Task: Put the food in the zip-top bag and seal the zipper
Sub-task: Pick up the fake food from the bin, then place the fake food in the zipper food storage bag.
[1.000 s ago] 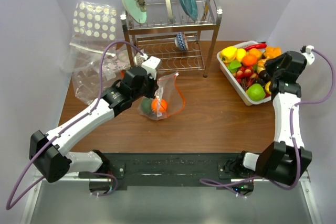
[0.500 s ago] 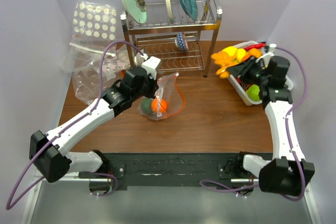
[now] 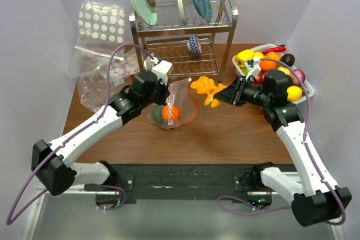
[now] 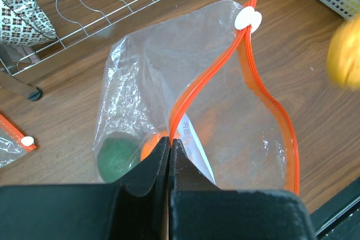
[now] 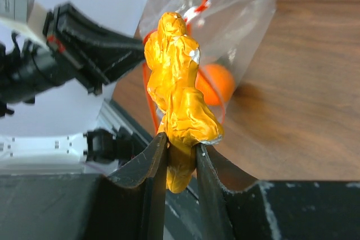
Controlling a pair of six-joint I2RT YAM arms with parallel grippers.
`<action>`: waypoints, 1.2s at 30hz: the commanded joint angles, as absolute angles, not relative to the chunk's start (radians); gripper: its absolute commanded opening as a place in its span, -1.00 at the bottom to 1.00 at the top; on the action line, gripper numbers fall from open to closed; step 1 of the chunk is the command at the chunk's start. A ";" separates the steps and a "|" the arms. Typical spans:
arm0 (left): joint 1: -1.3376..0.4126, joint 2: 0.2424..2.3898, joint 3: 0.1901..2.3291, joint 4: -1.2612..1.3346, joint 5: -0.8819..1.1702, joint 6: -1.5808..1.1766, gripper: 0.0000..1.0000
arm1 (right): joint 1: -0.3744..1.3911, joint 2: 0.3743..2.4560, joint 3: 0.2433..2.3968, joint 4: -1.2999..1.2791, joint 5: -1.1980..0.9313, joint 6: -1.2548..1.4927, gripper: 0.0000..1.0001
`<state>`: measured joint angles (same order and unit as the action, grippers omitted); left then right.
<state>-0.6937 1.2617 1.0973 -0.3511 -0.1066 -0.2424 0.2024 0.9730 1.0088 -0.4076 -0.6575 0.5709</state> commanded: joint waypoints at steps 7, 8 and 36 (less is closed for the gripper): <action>-0.687 1.244 1.091 -0.296 -0.112 -0.224 -1.00 | 0.428 0.999 0.971 -0.463 -0.595 0.500 -0.51; -0.689 1.244 1.091 -0.296 -0.110 -0.224 -1.00 | 0.445 1.011 0.969 -0.463 -0.578 0.499 -0.52; -0.690 1.219 1.117 -0.221 0.094 -0.279 -1.00 | 0.736 1.405 1.184 -0.244 -0.035 0.637 -0.59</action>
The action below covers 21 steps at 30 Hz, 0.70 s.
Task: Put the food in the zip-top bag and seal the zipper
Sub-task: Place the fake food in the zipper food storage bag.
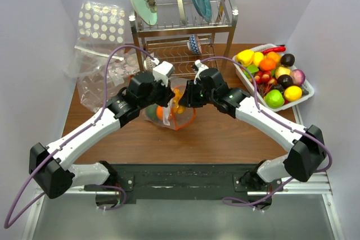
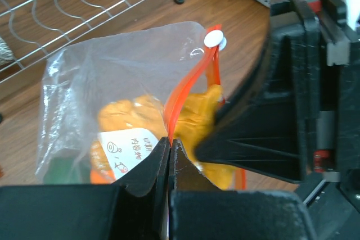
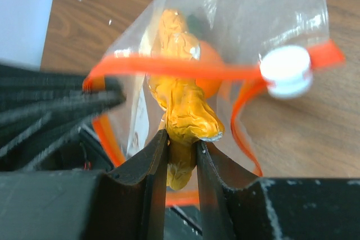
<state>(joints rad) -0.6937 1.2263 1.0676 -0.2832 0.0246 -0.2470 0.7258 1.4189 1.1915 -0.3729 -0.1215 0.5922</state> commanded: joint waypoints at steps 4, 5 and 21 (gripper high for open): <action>-0.689 1.244 1.180 -0.262 0.126 -0.293 -1.00 | 0.741 1.390 1.126 -0.146 0.033 0.673 -0.58; -0.690 1.247 1.189 -0.270 0.129 -0.298 -1.00 | 0.742 1.390 1.117 -0.109 0.047 0.678 -0.57; -0.689 1.258 1.246 -0.314 0.098 -0.310 -1.00 | 0.747 1.511 1.048 0.146 0.034 0.747 0.55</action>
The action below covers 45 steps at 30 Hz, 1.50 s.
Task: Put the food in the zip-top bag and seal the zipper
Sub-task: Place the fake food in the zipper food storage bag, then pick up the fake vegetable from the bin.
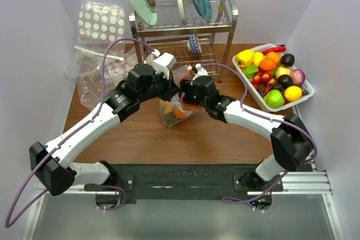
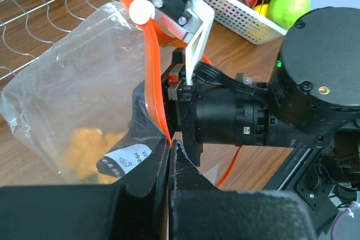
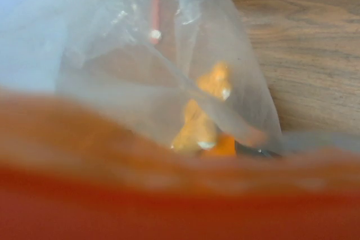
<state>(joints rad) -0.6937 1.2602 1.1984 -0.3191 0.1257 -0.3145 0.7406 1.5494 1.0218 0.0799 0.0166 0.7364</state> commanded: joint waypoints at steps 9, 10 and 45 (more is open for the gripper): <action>-0.686 1.272 1.259 -0.387 -0.090 -0.259 -1.00 | 0.747 1.321 1.032 -0.014 0.077 0.696 0.49; -0.684 1.272 1.256 -0.387 -0.103 -0.253 -1.00 | 0.747 1.278 1.035 -0.065 0.098 0.681 0.49; -0.684 1.209 1.063 -0.241 -0.084 -0.215 -1.00 | 0.052 1.578 1.564 -0.566 0.185 0.462 0.98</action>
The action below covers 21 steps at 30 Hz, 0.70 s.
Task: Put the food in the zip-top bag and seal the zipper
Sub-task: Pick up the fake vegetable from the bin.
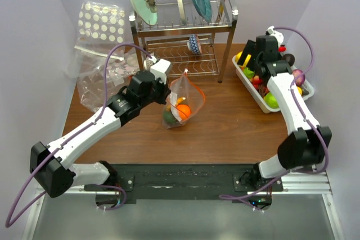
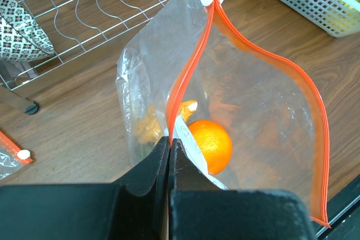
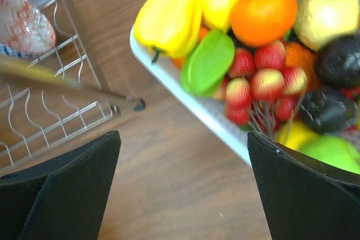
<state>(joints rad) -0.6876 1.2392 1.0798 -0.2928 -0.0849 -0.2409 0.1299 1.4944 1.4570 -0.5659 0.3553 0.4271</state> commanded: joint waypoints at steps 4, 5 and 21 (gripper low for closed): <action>-0.683 1.209 1.057 -0.238 -0.084 -0.213 -1.00 | 0.005 1.715 1.655 -0.563 0.077 0.547 0.98; -0.683 1.207 1.054 -0.238 -0.089 -0.213 -1.00 | -0.029 1.738 1.693 -0.566 0.066 0.561 0.97; -0.683 1.213 1.049 -0.233 -0.086 -0.212 -1.00 | -0.034 2.068 1.947 -0.578 0.047 0.649 0.97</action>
